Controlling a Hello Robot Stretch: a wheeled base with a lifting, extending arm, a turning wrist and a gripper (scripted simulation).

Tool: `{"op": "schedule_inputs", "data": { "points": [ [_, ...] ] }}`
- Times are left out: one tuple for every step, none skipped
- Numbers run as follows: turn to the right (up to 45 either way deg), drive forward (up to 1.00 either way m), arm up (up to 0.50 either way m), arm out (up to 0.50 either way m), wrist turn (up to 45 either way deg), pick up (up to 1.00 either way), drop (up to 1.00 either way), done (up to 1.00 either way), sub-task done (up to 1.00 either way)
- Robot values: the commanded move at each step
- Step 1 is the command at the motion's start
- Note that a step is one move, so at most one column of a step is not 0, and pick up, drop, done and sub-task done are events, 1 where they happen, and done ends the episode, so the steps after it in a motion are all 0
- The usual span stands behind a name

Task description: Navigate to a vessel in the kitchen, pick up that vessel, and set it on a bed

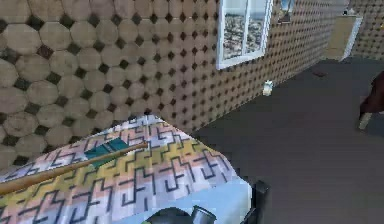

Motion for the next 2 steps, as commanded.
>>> {"op": "schedule_inputs", "data": {
  "points": [
    [-45.0, 0.00, 0.00, 0.00, 0.0, 0.00, 0.00, 0.00, 0.00],
    [-45.0, 0.00, 0.00, 0.00, 0.0, 0.00, 0.00, 0.00, 0.00]
  ]
}}
